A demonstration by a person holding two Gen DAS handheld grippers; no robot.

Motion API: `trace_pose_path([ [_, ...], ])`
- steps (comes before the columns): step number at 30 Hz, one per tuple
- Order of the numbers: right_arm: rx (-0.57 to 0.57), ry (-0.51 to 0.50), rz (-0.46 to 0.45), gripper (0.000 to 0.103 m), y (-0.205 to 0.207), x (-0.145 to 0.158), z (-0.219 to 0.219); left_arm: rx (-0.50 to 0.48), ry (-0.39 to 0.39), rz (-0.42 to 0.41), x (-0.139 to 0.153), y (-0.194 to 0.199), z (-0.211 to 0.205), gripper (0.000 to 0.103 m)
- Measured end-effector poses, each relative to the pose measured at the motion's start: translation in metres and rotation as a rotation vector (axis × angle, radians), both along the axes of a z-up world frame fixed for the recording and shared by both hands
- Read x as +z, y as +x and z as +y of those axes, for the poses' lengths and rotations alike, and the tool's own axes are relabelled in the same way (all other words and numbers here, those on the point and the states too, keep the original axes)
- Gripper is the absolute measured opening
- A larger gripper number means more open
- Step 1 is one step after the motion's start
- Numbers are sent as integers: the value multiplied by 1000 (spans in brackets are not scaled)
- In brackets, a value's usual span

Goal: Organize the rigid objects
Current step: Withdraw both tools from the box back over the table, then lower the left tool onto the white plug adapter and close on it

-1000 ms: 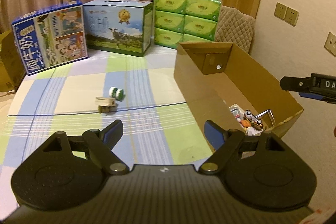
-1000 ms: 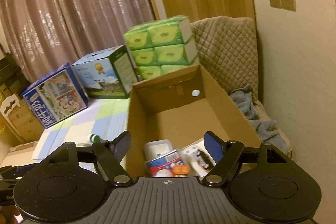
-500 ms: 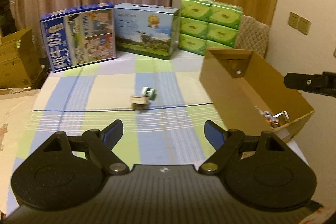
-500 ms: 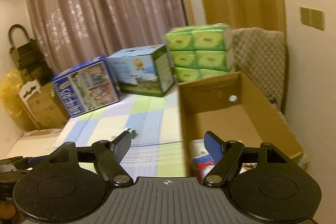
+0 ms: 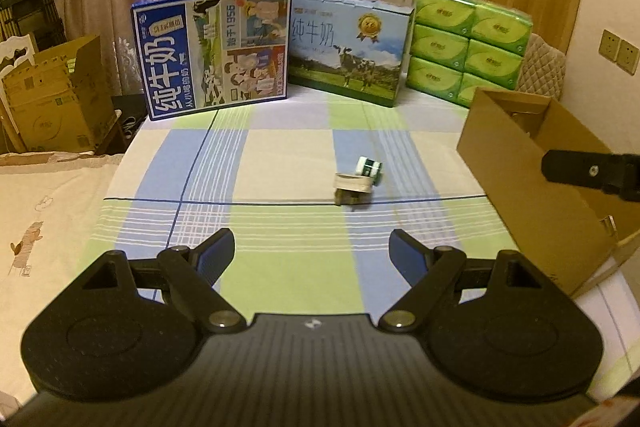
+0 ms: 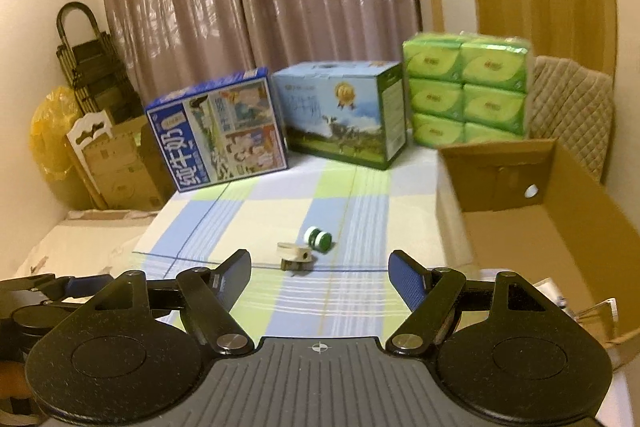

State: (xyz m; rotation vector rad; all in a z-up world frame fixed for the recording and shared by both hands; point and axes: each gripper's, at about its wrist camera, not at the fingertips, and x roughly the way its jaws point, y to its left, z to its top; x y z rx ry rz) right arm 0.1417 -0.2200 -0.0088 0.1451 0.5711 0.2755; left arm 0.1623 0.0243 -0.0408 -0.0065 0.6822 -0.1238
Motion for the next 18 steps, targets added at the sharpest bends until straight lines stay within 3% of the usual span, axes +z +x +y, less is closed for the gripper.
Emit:
trace_pose_path([
  [7,-20,4,41,73,41,-44,16,-21,5,24,-46,45,1,81],
  [12,-42,0,80,72,75,-79,17,-86,-3,23,-71,82,-9,77],
  [18,-59,17,120,62,109,-108,12,-204,25,-30,-87,120,-28,77],
])
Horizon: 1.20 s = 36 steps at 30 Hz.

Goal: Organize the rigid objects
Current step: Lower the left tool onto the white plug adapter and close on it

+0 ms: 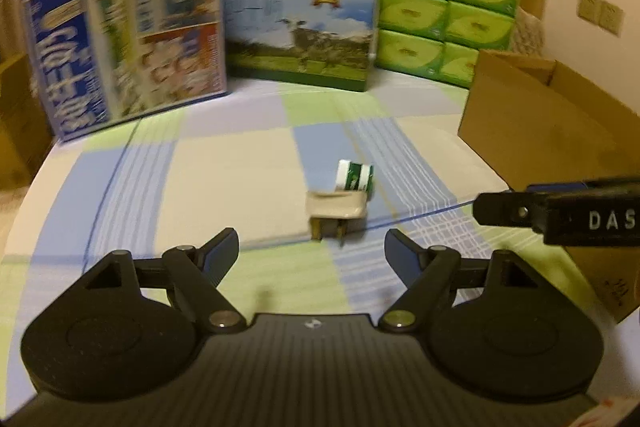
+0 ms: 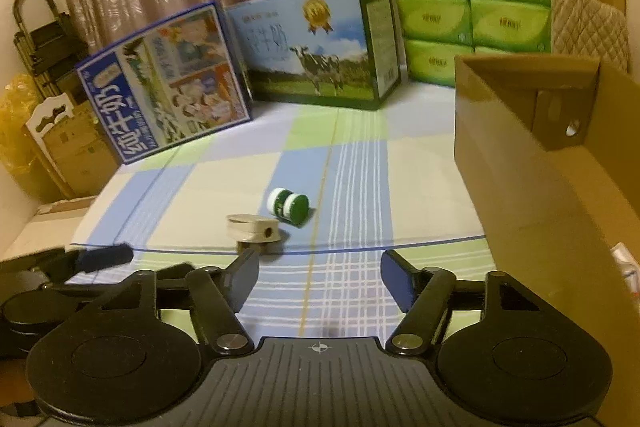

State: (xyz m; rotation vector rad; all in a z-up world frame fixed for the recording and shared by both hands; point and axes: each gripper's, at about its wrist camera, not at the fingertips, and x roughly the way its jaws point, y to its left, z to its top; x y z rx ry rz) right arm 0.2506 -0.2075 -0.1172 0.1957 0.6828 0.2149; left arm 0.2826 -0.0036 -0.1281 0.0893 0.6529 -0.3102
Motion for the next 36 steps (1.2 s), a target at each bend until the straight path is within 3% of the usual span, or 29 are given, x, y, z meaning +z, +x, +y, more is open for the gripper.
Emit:
trace_pose_path([
  [7,-30,22,14,58,32,-12,-8,-76,42,24,-28,36,-16,77],
  [14,-33,7,32,58,46,-26,-10,-58,-39,42,-35,59,-17,77],
  [22,-42,6,44,58,47,-31,-11,-58,-48,64,-40,73,-22,61],
  [27,-43,3,48,58,48,-31,-11,-77,-67,78,-39,73,-22,45],
  [32,-46,4,49,58,48,-32,-11,-50,-46,78,-30,71,-14,45],
  [36,-45,12,44,58,48,-32,-8,38,-35,46,-17,72,6,45],
])
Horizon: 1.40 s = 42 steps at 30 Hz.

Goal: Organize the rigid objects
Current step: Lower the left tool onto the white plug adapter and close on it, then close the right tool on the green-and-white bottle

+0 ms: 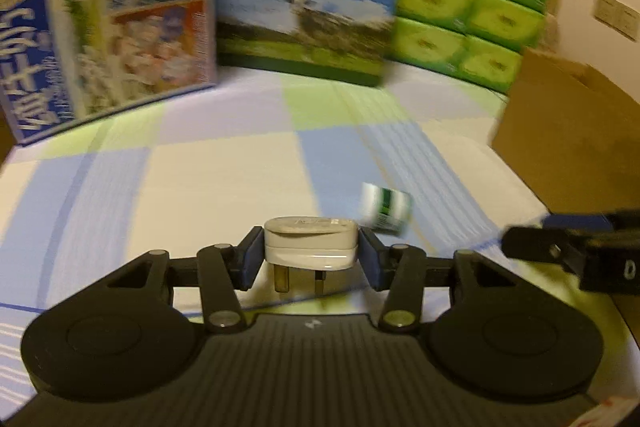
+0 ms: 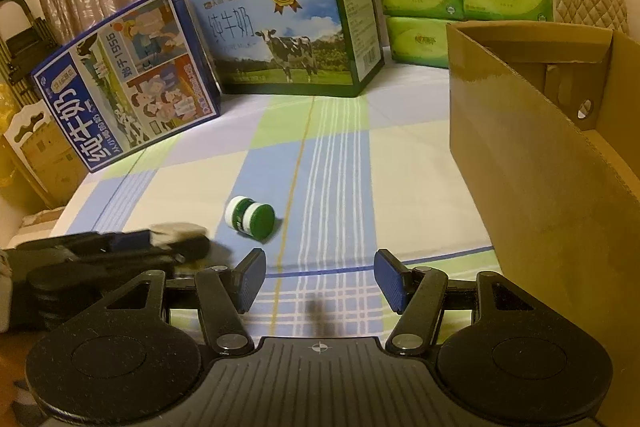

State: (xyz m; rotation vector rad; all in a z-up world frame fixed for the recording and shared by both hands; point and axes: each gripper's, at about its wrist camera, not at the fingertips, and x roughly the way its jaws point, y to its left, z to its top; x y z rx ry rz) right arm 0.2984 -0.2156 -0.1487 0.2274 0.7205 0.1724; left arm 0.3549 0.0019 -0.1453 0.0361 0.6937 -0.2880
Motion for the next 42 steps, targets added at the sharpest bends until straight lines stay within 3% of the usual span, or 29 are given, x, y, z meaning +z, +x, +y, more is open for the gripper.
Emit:
trace_pose_path([
  [5,25,-2,-26,58,7,1,20,127,-23,-3,10,6,30,45],
  [11,58,-23,-49,58,24,-8,51,196,-9,-6,11,8,49,45],
  [14,49,-34,-57,58,34,-15,61,201,30,-20,10,11,50,45],
  [20,14,-56,-60,55,51,-27,76,223,5,-11,8,12,58,45],
  [27,-15,-136,-45,42,69,-37,98,233,-9,-5,6,12,61,45],
  [30,-22,-185,-51,29,72,-39,103,225,-6,-9,7,12,60,45],
  [42,6,-142,-39,29,17,-19,51,136,20,20,11,-1,31,45],
])
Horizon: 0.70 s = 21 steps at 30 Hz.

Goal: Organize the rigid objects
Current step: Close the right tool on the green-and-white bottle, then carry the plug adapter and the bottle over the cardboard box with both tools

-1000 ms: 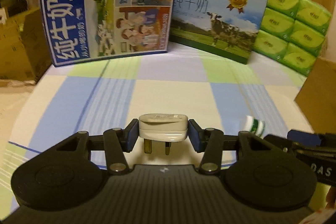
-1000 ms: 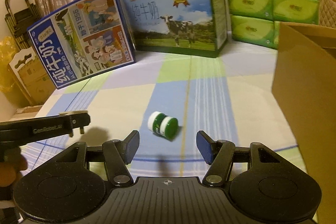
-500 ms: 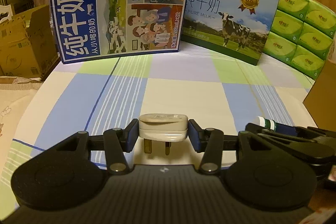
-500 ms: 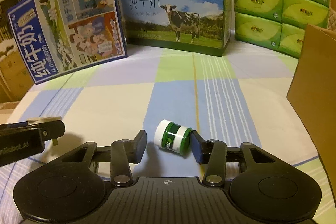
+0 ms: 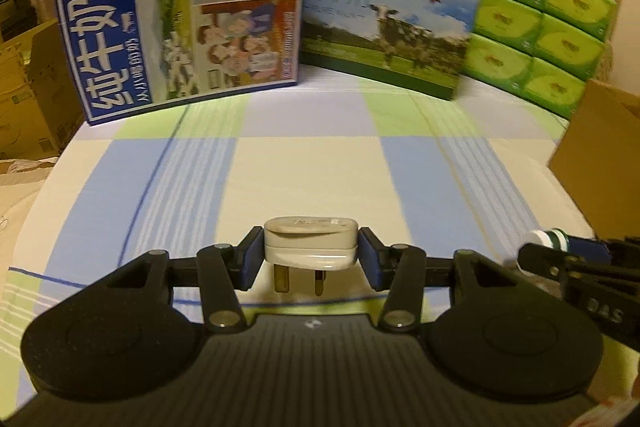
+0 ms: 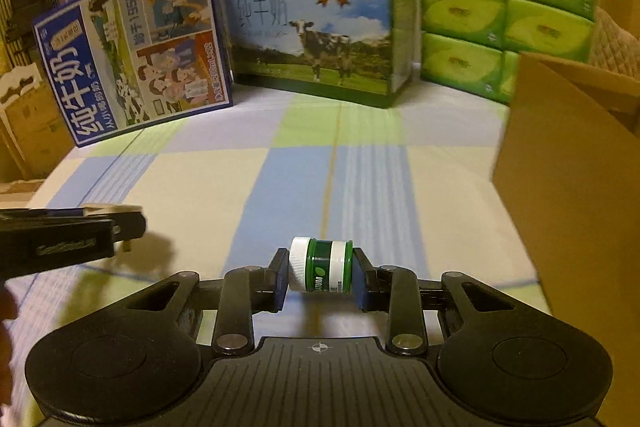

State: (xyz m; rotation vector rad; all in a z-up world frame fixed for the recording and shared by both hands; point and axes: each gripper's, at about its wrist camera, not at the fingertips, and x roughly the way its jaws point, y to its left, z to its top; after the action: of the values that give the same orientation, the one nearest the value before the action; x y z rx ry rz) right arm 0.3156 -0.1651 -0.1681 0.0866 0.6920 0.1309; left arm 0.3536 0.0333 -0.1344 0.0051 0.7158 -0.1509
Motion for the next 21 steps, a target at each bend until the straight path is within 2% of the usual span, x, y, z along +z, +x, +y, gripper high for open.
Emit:
trace_pose_path([
  [7,-19,30,0,29,-57,29,-25,-52,6,13,19,-41,-30,45],
  [17,12,57,-16,29,-137,82,-45,-4,-79,43,56,-138,-47,45],
  [21,6,77,-42,29,-169,105,-52,0,-70,21,80,-172,-54,45],
])
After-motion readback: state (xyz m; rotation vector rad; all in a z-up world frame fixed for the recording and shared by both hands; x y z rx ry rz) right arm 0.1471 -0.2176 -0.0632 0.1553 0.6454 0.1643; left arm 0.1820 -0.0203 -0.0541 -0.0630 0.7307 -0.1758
